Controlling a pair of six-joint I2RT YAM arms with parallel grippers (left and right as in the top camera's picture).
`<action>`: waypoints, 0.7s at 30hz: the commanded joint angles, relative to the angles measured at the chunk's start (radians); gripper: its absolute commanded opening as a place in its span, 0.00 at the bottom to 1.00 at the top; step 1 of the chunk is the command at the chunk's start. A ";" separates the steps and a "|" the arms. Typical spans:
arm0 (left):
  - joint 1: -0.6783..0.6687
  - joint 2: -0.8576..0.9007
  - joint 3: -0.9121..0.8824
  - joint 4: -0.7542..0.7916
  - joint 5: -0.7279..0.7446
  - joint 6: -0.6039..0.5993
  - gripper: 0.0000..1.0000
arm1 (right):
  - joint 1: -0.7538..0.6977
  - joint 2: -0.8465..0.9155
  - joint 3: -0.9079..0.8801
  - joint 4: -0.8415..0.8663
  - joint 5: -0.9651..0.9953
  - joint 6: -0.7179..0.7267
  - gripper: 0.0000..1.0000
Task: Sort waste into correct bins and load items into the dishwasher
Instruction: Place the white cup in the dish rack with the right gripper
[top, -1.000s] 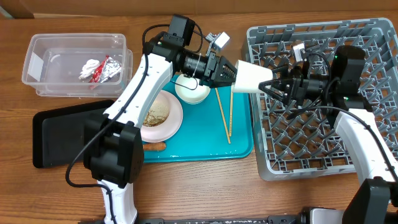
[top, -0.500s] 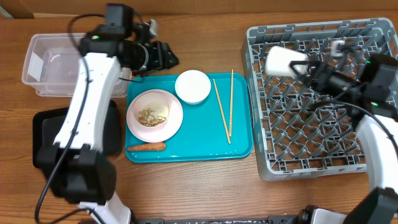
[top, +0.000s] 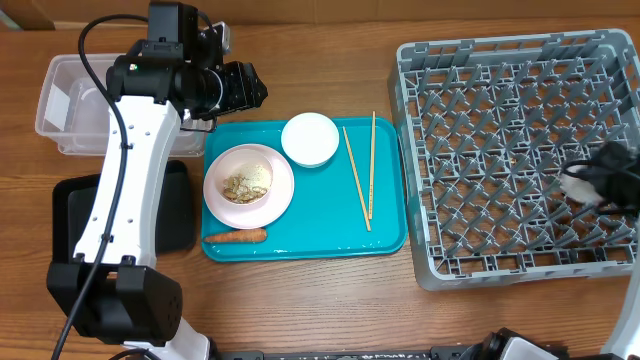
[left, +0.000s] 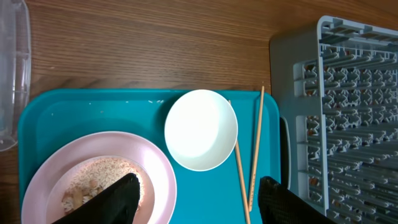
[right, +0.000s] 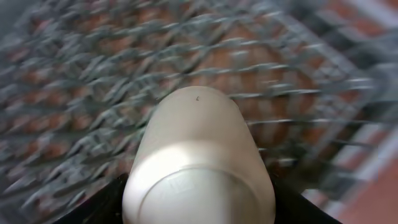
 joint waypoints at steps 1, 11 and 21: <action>-0.002 -0.010 0.016 0.002 -0.014 0.008 0.64 | -0.050 0.016 0.028 0.014 0.175 0.022 0.38; -0.002 -0.010 0.016 0.000 -0.014 0.008 0.64 | -0.073 0.198 0.026 0.000 0.049 0.022 0.38; -0.002 -0.010 0.016 -0.005 -0.014 0.008 0.69 | -0.073 0.233 0.029 0.004 -0.054 0.017 1.00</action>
